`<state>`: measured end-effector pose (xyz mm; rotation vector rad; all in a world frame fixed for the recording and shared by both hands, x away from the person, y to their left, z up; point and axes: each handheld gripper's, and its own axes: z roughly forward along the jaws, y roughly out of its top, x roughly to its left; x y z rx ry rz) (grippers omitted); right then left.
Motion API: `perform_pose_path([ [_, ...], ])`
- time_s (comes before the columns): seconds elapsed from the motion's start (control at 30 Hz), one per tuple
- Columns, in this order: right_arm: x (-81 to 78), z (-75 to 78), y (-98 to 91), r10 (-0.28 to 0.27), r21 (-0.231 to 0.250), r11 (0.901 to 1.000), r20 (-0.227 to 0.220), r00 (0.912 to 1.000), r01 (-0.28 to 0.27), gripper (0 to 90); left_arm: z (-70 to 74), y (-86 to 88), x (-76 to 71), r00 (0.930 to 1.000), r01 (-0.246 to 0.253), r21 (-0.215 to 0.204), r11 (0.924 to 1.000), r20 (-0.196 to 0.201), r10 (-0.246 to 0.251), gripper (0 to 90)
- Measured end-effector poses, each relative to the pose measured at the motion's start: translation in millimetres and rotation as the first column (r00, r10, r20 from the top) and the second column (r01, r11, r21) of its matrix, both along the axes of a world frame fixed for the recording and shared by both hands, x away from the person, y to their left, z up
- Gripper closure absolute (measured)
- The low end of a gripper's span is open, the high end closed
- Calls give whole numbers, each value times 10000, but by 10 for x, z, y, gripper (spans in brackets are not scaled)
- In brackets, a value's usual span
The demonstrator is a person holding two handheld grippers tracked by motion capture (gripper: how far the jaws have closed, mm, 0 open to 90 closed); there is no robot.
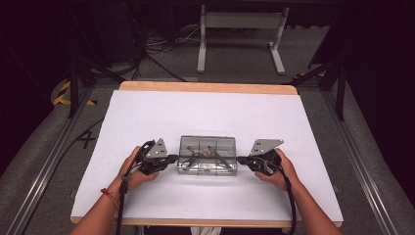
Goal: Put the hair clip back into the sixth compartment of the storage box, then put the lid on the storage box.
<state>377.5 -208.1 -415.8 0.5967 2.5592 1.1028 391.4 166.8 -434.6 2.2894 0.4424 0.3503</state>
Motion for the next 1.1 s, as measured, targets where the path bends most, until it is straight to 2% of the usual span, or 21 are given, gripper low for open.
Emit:
perform_pose_path([
  [0.17, 11, 6, -7, 146, -66, 9999, -74, 9999, -147, 898, -25, -3, 18, 9999, -2, -84, 10000, -143, 0, 880],
  [0.43, 18, 20, -5, 244, -182, 9995, -182, 9995, -247, 898, -40, 0, 32, 9999, 97, 33, 9999, -127, -96, 881],
  [0.63, 33, -1, -25, 59, 161, 9999, -374, 9993, -53, 882, -21, 6, 14, 9999, 103, 59, 9999, -4, -103, 861],
  [0.7, 33, 7, -23, 8, 9, 10000, -301, 9995, -8, 872, -5, 11, 16, 10000, 57, -31, 10000, 31, -57, 851],
  [0.87, 57, 5, -40, -222, 97, 9997, -269, 9994, 225, 831, 7, 27, 32, 10000, -1, -227, 9997, -11, 0, 821],
  [0.93, 67, 6, -43, -312, 59, 9995, -217, 9993, 314, 819, 19, 32, 30, 9999, 19, -61, 10000, 139, -18, 811],
  [1.1, 36, 42, -62, -601, 101, 9981, -19, 9982, 601, 774, 80, 44, 9, 9986, -140, -86, 9999, 509, 145, 746],
])
